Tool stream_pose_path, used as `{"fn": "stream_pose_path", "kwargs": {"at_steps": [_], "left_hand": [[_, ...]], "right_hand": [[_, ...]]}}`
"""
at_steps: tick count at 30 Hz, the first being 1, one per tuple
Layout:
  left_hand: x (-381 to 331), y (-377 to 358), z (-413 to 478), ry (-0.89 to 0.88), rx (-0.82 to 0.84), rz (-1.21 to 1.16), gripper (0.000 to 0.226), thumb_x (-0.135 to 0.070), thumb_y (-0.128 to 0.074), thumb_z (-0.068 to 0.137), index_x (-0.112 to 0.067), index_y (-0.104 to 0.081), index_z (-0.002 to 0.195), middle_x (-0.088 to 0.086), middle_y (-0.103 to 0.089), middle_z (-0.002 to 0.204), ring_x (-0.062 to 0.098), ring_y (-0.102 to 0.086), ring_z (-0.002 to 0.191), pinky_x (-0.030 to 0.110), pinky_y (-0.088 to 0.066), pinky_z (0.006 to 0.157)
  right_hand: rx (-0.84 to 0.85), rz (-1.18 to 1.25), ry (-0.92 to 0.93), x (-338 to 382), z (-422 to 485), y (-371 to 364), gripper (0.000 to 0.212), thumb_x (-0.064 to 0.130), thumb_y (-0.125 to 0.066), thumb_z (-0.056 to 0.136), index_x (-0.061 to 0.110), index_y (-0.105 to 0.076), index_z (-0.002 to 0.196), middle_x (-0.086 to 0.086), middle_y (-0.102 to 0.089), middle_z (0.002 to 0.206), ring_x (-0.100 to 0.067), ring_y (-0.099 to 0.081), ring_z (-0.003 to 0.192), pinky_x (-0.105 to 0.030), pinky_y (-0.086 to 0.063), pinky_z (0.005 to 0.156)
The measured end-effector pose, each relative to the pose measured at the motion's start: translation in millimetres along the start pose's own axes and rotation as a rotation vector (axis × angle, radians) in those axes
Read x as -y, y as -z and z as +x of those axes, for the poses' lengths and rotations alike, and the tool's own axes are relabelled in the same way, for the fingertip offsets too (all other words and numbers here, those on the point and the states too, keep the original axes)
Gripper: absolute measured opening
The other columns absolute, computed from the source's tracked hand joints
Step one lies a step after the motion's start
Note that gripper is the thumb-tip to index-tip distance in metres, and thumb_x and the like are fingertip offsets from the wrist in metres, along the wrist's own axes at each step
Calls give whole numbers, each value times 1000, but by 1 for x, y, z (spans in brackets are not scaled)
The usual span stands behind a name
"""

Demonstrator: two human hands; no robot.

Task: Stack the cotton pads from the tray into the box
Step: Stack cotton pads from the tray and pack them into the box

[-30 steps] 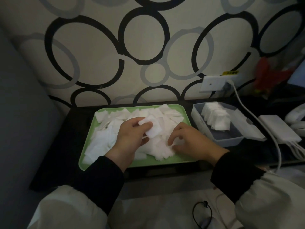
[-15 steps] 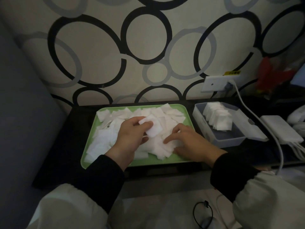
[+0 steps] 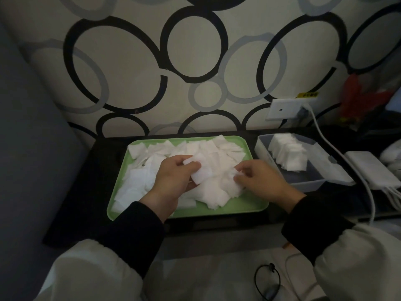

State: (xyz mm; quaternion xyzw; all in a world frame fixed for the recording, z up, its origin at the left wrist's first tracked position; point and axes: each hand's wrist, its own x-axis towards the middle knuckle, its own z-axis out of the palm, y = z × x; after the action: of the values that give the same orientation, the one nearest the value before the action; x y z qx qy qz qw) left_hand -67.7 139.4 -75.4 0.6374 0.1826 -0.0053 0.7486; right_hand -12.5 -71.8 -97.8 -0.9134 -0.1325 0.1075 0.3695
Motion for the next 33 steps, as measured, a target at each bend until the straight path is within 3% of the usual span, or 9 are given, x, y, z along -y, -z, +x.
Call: {"fn": "stream_pose_path", "kwargs": {"at_steps": [2, 6, 10, 15, 20, 23, 29, 33], "left_hand": [[1, -1, 0, 13, -5, 10, 9, -7, -64, 94, -13, -68, 98, 12, -71, 108, 25, -69, 98, 23, -58, 61], [3, -2, 0, 5, -9, 55, 8, -6, -64, 94, -14, -67, 95, 13, -70, 105, 25, -69, 95, 25, -60, 61], [5, -6, -2, 22, 28, 70, 12, -6, -67, 93, -9, -68, 104, 16, -71, 108, 24, -71, 91, 25, -59, 62], [3, -17, -9, 35, 168, 39, 23, 1, -64, 91, -6, -70, 112, 13, -75, 106, 22, -75, 88, 26, -60, 66], [0, -20, -12, 42, 206, -1, 19, 0, -59, 94, -12, -71, 102, 4, -78, 90, 16, -76, 80, 22, -58, 62], [-1, -19, -11, 53, 198, 6, 21, 1, -56, 95, -14, -70, 98, 6, -77, 91, 17, -76, 80, 23, -59, 63], [0, -14, -10, 44, 198, -2, 11, -11, -60, 98, -12, -71, 98, 10, -77, 94, 21, -76, 81, 26, -60, 65], [1, -12, -10, 36, 250, 97, 15, -13, -63, 97, -9, -73, 107, 10, -77, 98, 22, -76, 88, 27, -60, 68]], "right_hand": [[2, 12, -31, -1, 1, -2, 6, 22, -68, 89, 20, -69, 95, 4, -71, 92, -7, -66, 81, -13, -47, 66], [-48, 491, -58, 18, -6, 6, 6, 8, -64, 91, 5, -68, 88, -3, -69, 78, -12, -65, 67, -26, -49, 59], [92, 845, -68, 35, -16, 10, 6, 7, -63, 92, 4, -66, 95, -8, -67, 82, -16, -63, 66, -29, -44, 60], [123, 748, -48, 38, -17, 3, 12, 11, -66, 92, 6, -70, 101, -12, -71, 86, -16, -63, 69, -26, -42, 59], [56, 672, -40, 37, -16, 0, 11, 13, -71, 89, 4, -68, 95, -10, -69, 80, -14, -61, 65, -23, -43, 53], [47, 627, -29, 39, -16, 0, 4, 11, -71, 89, 8, -70, 89, -8, -69, 80, -13, -60, 64, -22, -44, 52], [37, 562, 75, 36, -16, 14, 16, 4, -65, 92, 11, -73, 103, -7, -71, 111, -18, -67, 92, -27, -57, 71], [104, 511, 132, 36, -20, 23, 30, 0, -73, 84, 14, -74, 111, -10, -72, 109, -31, -68, 100, -43, -58, 80]]}}
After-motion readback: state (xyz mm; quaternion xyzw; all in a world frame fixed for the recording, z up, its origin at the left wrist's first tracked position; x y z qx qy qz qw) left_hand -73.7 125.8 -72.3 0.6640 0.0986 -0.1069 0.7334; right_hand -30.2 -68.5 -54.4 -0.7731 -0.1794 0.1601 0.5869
